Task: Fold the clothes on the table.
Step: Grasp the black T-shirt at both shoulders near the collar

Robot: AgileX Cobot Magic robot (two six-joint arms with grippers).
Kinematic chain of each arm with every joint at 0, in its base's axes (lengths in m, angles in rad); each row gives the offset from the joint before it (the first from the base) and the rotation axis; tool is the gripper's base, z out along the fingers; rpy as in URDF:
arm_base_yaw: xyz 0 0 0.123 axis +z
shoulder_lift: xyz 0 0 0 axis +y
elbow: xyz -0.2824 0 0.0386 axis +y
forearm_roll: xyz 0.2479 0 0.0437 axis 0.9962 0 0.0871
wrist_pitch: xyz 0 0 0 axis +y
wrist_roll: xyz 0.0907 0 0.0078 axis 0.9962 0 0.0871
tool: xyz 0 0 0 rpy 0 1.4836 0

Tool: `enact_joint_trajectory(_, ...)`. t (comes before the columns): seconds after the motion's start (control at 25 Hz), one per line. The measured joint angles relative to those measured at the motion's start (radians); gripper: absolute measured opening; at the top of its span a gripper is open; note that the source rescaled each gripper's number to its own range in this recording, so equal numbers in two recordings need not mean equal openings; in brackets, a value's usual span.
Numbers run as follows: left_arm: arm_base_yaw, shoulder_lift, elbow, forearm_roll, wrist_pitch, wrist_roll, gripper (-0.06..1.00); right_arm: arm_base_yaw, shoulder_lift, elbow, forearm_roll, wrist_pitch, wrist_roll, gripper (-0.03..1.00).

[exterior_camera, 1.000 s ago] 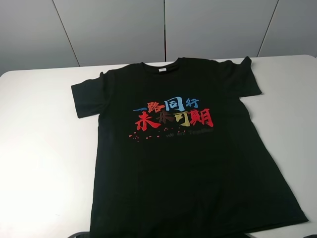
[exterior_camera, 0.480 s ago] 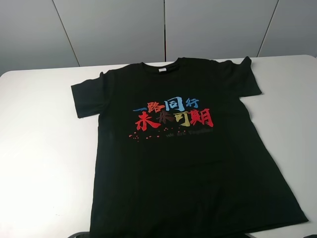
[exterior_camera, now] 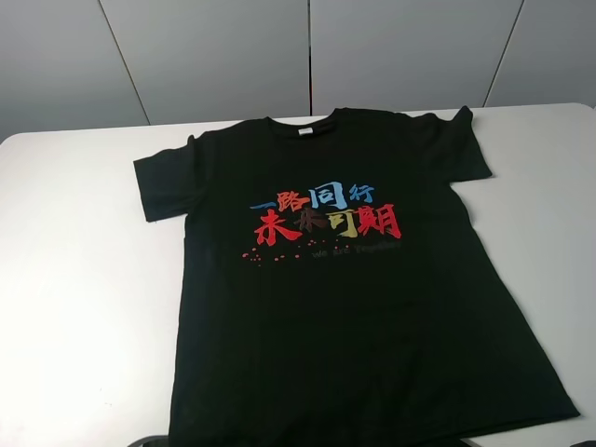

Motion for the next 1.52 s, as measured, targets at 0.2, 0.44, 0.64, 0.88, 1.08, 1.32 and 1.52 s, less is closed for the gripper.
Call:
enact_joint_trajectory(0.2, 0.0, 0.216, -0.092, 0.034, -0.06, 0.018, 0.78, 0.0, 0.247, -0.171, -0.027, -0.176, -0.042, 1.0)
enact_joint_trajectory(0.44, -0.002, 0.591, -0.241, 0.043, -0.252, 0.026, 0.97, 0.0, 0.754, -0.45, -0.038, -0.278, -0.147, 0.98)
enact_joint_trajectory(0.64, -0.002, 0.967, -0.445, -0.013, -0.22, 0.082, 0.98, 0.0, 1.185, -0.727, -0.019, -0.203, -0.261, 0.98)
enact_joint_trajectory(0.88, -0.002, 1.371, -0.709, -0.286, -0.07, 0.338, 0.98, 0.002, 1.586, -0.914, 0.183, -0.043, -0.524, 0.98)
enact_joint_trajectory(1.08, -0.023, 1.604, -0.825, -0.487, 0.069, 0.68, 0.98, 0.074, 1.793, -0.931, 0.245, 0.113, -0.819, 0.98)
enact_joint_trajectory(1.32, -0.108, 1.752, -0.838, -0.421, 0.086, 0.862, 0.98, 0.214, 1.953, -0.931, 0.154, 0.196, -0.942, 0.98)
enact_joint_trajectory(1.52, -0.223, 1.862, -0.838, -0.301, 0.038, 0.856, 0.98, 0.259, 2.027, -0.931, 0.036, 0.174, -0.959, 0.98)
